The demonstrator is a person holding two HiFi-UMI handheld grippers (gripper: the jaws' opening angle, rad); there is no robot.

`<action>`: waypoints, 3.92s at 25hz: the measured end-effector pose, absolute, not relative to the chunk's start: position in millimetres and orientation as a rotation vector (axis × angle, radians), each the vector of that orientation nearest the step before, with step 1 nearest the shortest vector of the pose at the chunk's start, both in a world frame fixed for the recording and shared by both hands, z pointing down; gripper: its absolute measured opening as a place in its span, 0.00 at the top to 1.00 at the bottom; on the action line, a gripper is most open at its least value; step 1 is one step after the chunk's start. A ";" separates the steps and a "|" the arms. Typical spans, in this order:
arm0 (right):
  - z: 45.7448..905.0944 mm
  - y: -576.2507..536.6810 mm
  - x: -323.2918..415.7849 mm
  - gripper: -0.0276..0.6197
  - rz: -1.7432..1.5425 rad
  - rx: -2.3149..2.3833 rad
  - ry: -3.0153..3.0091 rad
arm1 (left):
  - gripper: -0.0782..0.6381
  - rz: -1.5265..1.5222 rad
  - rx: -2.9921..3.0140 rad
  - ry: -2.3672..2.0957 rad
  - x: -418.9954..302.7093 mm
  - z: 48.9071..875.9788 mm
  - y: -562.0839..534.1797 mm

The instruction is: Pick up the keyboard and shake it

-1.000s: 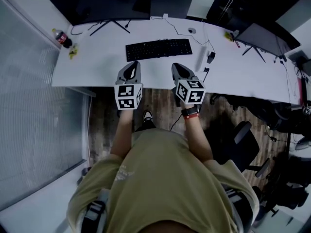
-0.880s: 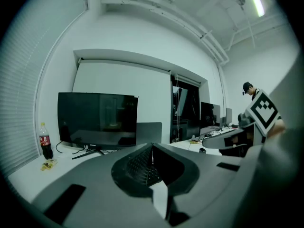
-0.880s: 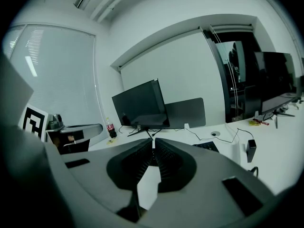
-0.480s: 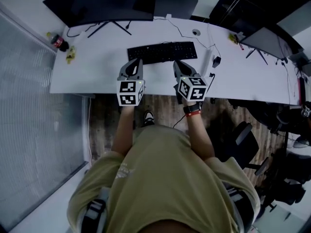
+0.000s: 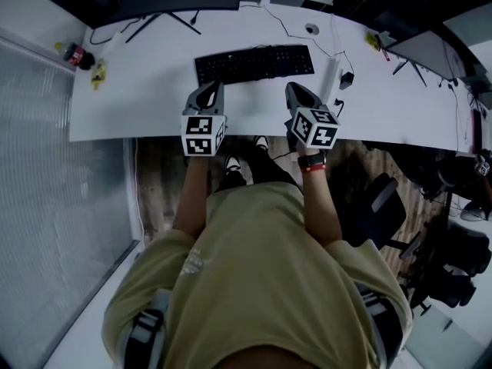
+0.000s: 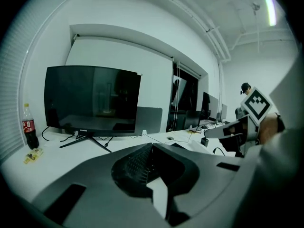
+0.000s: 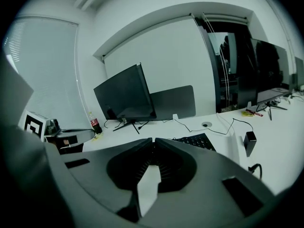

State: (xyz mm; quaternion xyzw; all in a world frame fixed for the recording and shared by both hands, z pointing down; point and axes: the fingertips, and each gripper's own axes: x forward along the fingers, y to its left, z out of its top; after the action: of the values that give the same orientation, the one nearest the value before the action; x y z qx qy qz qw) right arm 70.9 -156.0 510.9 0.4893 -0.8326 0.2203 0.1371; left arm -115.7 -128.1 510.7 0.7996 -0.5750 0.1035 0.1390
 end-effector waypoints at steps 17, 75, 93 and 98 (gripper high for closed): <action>535.4 -251.6 77.7 0.92 0.714 1.279 -2.420 | 0.86 0.423 2.199 -1.722 -117.3 527.6 -216.4; 680.3 -418.9 155.9 0.44 0.737 1.123 -2.068 | 0.40 0.536 1.692 -1.511 -192.4 692.0 -302.4; 710.1 -429.8 157.9 0.49 0.867 1.128 -2.000 | 0.56 0.503 1.538 -1.499 -209.7 724.9 -315.5; 711.9 -429.0 157.9 0.49 0.901 1.121 -1.976 | 0.57 0.515 1.528 -1.475 -209.5 725.5 -314.7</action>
State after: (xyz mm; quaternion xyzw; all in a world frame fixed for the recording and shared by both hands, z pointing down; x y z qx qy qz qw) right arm 157.9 -429.0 711.9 0.4310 -0.7598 0.3465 0.3419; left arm -209.5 -314.7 725.5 0.6209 -0.5993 0.2091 0.4600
